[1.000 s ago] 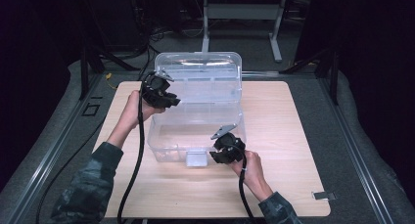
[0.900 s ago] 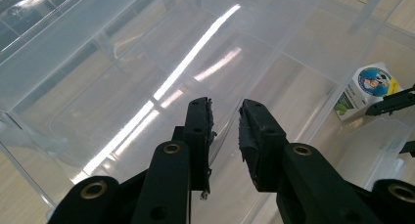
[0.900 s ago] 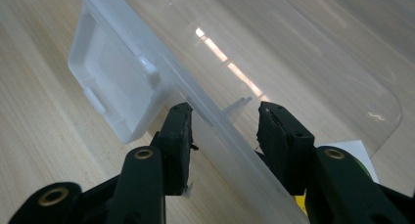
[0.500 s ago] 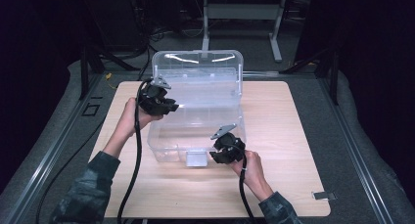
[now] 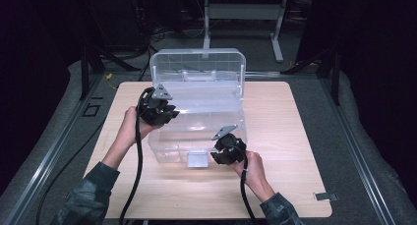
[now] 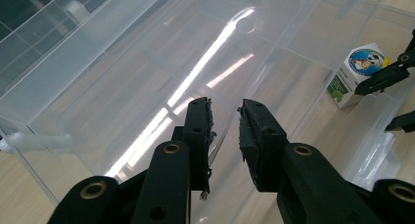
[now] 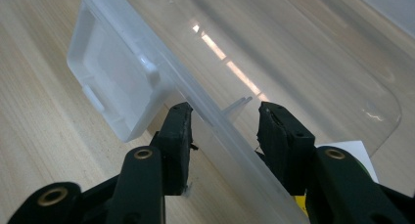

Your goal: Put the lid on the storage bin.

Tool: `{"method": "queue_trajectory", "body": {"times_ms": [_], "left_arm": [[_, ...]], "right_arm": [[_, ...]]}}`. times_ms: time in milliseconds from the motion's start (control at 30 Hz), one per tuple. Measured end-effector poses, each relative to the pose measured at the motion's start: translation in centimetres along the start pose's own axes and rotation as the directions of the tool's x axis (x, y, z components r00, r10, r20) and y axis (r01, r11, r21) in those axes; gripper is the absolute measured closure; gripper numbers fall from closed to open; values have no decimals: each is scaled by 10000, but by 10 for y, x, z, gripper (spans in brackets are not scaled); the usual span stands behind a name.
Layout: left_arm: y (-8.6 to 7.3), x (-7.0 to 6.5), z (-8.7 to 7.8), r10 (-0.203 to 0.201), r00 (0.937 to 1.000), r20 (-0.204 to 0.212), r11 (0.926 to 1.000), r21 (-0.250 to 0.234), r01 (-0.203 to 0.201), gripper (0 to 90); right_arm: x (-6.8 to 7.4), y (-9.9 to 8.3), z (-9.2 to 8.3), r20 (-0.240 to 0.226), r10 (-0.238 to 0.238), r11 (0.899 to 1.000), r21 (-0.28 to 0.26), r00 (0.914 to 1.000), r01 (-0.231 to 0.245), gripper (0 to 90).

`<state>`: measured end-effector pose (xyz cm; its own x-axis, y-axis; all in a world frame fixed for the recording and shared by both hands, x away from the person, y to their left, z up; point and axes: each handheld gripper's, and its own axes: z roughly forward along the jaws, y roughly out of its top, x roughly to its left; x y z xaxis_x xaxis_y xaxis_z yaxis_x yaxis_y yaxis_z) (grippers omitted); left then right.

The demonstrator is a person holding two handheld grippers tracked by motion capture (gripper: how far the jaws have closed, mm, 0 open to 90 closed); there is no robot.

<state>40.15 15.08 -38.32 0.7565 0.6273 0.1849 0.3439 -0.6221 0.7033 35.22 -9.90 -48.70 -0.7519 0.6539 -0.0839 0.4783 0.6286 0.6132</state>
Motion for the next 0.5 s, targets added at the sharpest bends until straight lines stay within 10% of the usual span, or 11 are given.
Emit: {"method": "queue_trajectory", "body": {"times_ms": [500], "left_arm": [[-16,-18,-3,171,9990,-403,9987,-463,-189,726]], "right_arm": [[1,1,1,38,-61,9999,101,10000,60,559]]}}
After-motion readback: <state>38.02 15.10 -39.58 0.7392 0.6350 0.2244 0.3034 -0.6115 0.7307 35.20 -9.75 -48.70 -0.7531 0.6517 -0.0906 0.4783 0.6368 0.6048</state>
